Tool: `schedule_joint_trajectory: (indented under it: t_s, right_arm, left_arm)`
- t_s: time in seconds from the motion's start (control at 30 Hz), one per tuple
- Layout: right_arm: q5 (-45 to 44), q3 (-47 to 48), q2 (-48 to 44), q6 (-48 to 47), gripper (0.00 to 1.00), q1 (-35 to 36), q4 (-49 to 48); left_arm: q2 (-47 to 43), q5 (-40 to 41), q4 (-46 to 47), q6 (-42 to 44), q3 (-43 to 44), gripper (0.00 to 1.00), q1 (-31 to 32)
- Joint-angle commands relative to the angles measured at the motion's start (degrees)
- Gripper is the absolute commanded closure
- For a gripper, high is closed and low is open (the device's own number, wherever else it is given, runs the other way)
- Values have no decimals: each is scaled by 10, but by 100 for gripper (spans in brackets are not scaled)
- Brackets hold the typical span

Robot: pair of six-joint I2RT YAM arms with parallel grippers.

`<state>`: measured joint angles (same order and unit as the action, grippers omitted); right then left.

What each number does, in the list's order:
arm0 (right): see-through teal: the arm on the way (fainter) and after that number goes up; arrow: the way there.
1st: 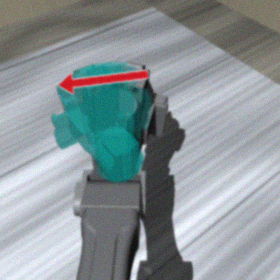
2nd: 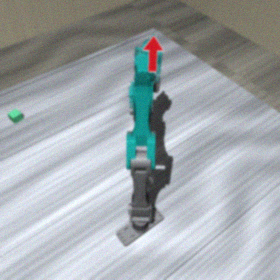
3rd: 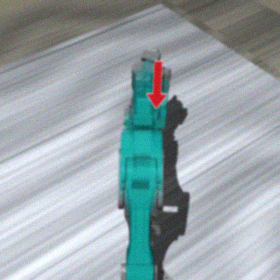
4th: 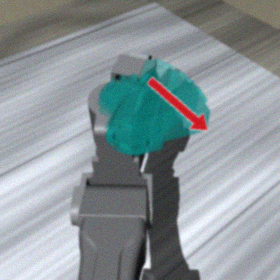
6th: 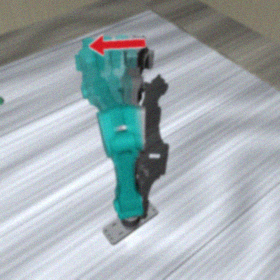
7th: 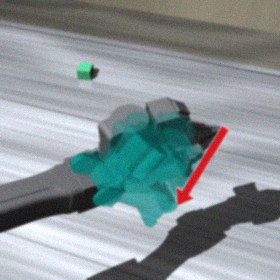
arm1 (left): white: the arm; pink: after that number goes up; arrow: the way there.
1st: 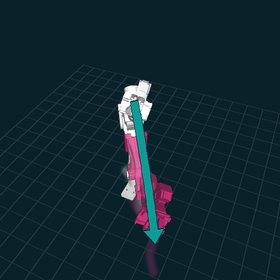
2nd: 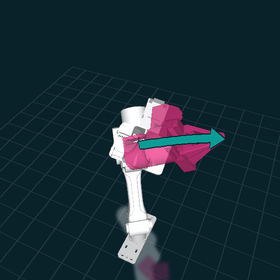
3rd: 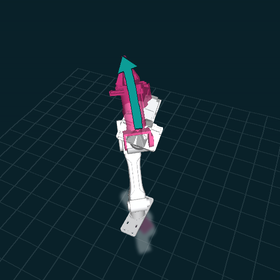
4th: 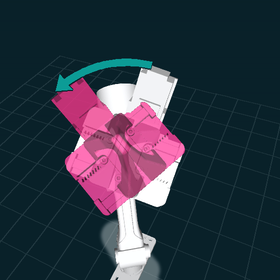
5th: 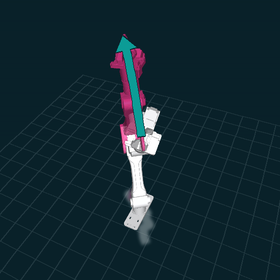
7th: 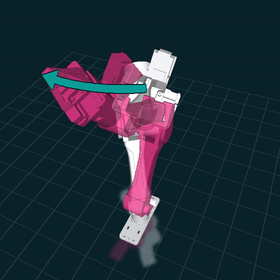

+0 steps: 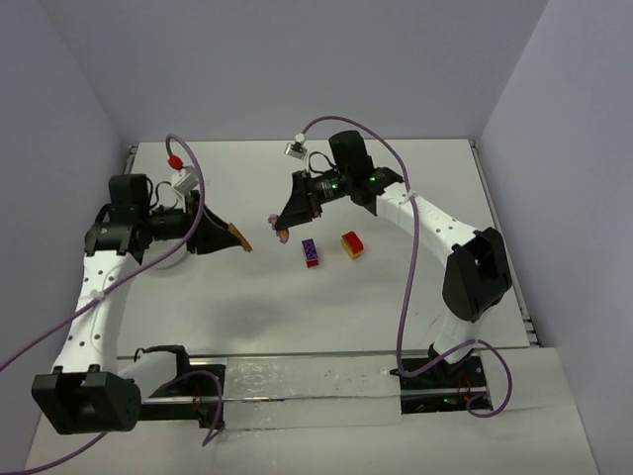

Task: Sort the legos into containers by color

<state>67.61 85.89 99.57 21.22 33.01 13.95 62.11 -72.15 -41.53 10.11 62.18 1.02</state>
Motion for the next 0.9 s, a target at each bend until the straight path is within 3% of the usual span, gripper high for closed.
schedule_joint_trajectory:
  t_s: [0.0,0.13,0.37,0.43,0.5,0.6,0.87]
  right_arm:
    - [-54,42,-20,-49,100,1,58]
    - [-109,77,-5,-84,100,9,107]
    - [-132,92,14,-92,100,19,122]
    - [-130,94,19,-93,100,20,123]
    - [-127,96,24,-94,100,20,125]
    - [-127,90,26,-100,100,20,126]
    - [-122,73,23,-114,100,20,130]
  left_arm:
    - [13,85,-177,182,74,100,-116]
    - [78,142,-293,322,147,100,-279]
    - [162,143,-349,460,214,100,-432]
    - [171,144,-347,491,207,99,-445]
    - [184,127,-371,601,198,99,-465]
    - [206,112,-365,662,195,100,-481]
    - [285,117,-346,725,236,98,-498]
